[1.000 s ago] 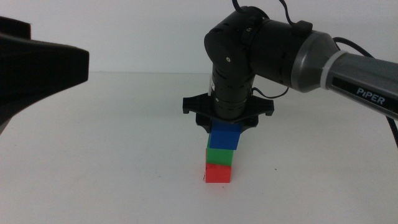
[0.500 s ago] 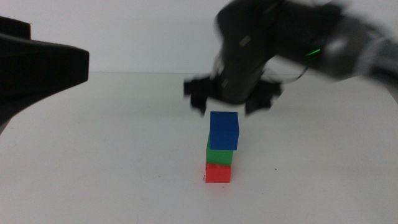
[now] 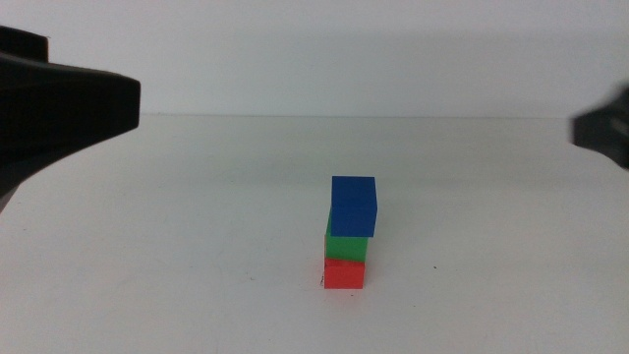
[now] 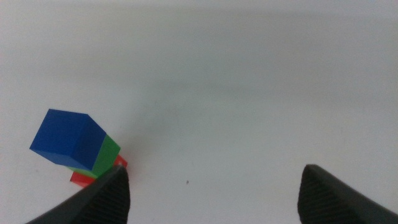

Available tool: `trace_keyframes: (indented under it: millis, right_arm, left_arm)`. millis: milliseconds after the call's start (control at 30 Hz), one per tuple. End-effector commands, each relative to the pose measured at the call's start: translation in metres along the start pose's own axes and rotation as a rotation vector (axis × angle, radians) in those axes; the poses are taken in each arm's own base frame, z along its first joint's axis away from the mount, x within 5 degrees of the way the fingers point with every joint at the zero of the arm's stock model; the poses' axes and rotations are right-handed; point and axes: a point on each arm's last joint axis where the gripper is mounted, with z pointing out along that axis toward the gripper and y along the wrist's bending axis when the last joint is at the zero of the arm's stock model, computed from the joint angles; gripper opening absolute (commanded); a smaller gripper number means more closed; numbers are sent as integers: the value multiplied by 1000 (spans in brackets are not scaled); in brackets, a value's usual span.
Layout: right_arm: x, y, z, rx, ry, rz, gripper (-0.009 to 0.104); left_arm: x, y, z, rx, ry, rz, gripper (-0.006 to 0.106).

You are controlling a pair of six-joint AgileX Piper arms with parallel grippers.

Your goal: Stack red cubes first, then green, then blue cubes in a specific spot.

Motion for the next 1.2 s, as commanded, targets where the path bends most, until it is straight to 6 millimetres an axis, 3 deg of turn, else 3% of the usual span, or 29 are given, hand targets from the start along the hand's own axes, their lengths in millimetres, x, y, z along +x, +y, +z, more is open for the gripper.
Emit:
trace_keyframes:
  millis: [0,133,633,800,933,1033,1167]
  right_arm:
    - [17,-11,-4,-37,-115,-33,93]
    - [33,-19,-8,-22,-204,-46,93]
    - [34,-19,-7,-24,-200,-40,93]
    - [35,-19,-7,-32,-198,-30,93]
    - [42,-21,-1,-26,-310,-23,93]
    - [67,-29,0,5,-505,-38,93]
    - [121,-41,-9,68,-618,-24,93]
  left_arm:
    - [0,0,-1,-1,-10,1,94]
    - [0,0,-1,-1,-10,1,94]
    - [3,5,5,-48,-5,29,94]
    - [13,26,22,-205,-197,72,94]
    - [51,49,34,-365,-334,59,94]
    - [100,58,30,-486,-256,50,94]
    - [164,58,24,-592,-214,3,94]
